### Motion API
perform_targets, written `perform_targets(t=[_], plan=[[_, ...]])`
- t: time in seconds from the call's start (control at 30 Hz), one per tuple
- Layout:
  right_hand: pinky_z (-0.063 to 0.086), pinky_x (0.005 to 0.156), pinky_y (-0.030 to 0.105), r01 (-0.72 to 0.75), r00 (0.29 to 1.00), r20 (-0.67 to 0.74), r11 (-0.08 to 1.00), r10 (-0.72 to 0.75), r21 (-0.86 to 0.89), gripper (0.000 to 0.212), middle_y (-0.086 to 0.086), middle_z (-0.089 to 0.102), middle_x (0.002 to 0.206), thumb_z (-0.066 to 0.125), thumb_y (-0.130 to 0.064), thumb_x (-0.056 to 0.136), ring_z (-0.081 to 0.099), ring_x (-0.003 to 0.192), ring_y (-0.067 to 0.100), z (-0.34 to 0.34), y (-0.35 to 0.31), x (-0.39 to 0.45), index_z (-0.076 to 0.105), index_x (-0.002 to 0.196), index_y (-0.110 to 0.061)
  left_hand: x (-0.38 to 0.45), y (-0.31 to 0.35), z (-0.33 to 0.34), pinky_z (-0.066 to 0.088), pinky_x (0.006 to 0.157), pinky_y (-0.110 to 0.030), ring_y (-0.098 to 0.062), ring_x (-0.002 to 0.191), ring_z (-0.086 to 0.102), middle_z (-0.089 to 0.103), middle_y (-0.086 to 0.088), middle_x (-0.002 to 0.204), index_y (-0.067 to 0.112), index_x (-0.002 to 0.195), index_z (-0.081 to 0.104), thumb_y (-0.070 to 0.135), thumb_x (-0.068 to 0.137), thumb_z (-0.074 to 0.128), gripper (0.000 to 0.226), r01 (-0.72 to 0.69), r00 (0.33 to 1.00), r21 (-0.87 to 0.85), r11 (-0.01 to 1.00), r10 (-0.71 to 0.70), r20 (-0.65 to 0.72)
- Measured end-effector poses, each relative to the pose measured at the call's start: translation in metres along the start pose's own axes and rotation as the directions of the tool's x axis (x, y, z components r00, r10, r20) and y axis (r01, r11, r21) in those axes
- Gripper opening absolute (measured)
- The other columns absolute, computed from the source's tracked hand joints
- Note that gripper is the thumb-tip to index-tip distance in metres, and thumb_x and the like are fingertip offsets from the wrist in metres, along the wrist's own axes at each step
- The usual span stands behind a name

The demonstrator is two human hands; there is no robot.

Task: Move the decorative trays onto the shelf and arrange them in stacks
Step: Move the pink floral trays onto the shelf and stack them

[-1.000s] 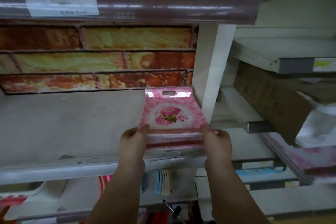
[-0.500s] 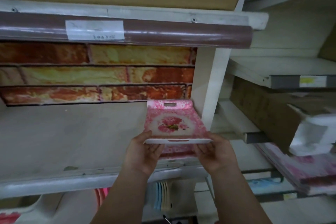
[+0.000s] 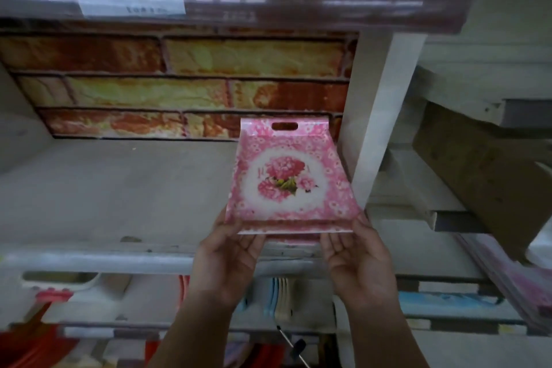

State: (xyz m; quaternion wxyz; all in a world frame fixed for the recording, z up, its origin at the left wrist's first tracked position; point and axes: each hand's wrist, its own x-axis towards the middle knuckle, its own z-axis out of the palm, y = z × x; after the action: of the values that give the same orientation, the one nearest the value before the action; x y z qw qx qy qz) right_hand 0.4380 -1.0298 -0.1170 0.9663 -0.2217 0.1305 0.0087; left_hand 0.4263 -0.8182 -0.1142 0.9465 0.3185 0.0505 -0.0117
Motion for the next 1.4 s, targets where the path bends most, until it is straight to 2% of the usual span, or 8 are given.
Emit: perform_targets(t=[0.13,0.23,0.37,0.5,0.67,0.87,1.27,1.4], plan=[[0.057,0.102,0.043,-0.082,0.997,0.025,0.992,0.080,0.092,0.027,0.005,0.076,0.102,0.079,-0.009,0.078,0.075,0.098,0.020,-0.002,0.021,-0.006,0.081,0.104,-0.014,-0.017,0.005,-0.014,0.062,0.099,-0.040,-0.028,0.114,0.075,0.075,-0.013,0.127,0.008,0.132,0.073,0.008,0.090,0.061,0.044,-0.067,0.995,-0.008,0.998,0.066,-0.069],[0.057,0.103,0.041,-0.141,0.989,0.047,0.985,0.137,0.097,0.041,0.001,0.074,0.097,0.096,-0.009,0.057,0.075,0.093,0.018,0.002,0.045,-0.014,0.080,0.094,-0.017,-0.040,0.020,-0.027,0.057,0.108,-0.042,-0.030,0.122,0.072,0.072,-0.014,0.136,0.007,0.145,0.065,0.012,0.072,0.086,0.077,-0.117,0.987,0.008,0.993,0.118,-0.106],[0.052,0.112,0.045,-0.210,0.965,0.158,0.978,0.208,-0.003,0.082,0.004,0.075,0.116,0.103,-0.012,0.055,0.072,0.113,0.021,0.020,0.083,-0.041,0.071,0.130,-0.018,-0.079,0.049,-0.060,0.064,0.093,-0.040,-0.031,0.118,0.072,0.070,-0.017,0.135,0.005,0.145,0.063,0.013,0.074,0.082,0.074,-0.207,0.970,0.004,0.978,0.205,-0.131],[0.057,0.103,0.042,-0.232,0.959,0.136,0.965,0.248,-0.122,0.060,0.005,0.078,0.120,0.071,-0.011,0.087,0.075,0.113,0.022,0.046,0.130,-0.082,0.063,0.146,-0.015,-0.126,0.087,-0.096,0.060,0.103,-0.042,-0.030,0.114,0.070,0.069,-0.015,0.128,0.007,0.138,0.066,0.016,0.058,0.096,0.085,-0.299,0.942,-0.045,0.953,0.287,-0.172],[0.062,0.097,0.041,-0.285,0.941,0.135,0.942,0.310,-0.178,0.058,0.009,0.079,0.121,0.072,-0.012,0.084,0.077,0.110,0.024,0.086,0.204,-0.150,0.067,0.142,-0.014,-0.209,0.147,-0.131,0.058,0.102,-0.045,-0.029,0.107,0.076,0.078,-0.013,0.115,0.007,0.116,0.073,0.007,0.085,0.062,0.033,-0.404,0.894,-0.141,0.904,0.358,-0.271],[0.056,0.098,0.043,-0.459,0.852,0.154,0.856,0.500,-0.239,0.018,0.008,0.078,0.109,0.069,-0.014,0.090,0.072,0.110,0.026,0.112,0.339,-0.247,0.081,0.103,-0.015,-0.335,0.218,-0.217,0.056,0.103,-0.040,-0.027,0.103,0.073,0.074,-0.012,0.118,0.006,0.147,0.062,0.010,0.074,0.075,0.075,-0.536,0.786,-0.127,0.835,0.438,-0.436],[0.046,0.115,0.047,-0.692,0.597,0.106,0.577,0.795,-0.434,0.042,0.014,0.070,0.126,0.068,-0.010,0.084,0.063,0.124,0.031,0.138,0.546,-0.422,0.070,0.127,-0.007,-0.552,0.305,-0.343,0.057,0.108,-0.043,-0.028,0.118,0.075,0.077,-0.013,0.124,0.005,0.136,0.067,0.010,0.092,0.066,0.045,-0.806,0.469,-0.069,0.589,0.562,-0.682],[0.050,0.107,0.045,-0.723,0.510,0.114,0.497,0.852,-0.480,0.027,0.010,0.077,0.103,0.070,-0.007,0.074,0.068,0.104,0.027,0.144,0.587,-0.456,0.084,0.098,-0.009,-0.591,0.319,-0.366,0.051,0.115,-0.046,-0.029,0.120,0.075,0.076,-0.014,0.129,0.005,0.135,0.068,0.008,0.086,0.070,0.049,-0.858,0.368,-0.046,0.512,0.549,-0.751]])
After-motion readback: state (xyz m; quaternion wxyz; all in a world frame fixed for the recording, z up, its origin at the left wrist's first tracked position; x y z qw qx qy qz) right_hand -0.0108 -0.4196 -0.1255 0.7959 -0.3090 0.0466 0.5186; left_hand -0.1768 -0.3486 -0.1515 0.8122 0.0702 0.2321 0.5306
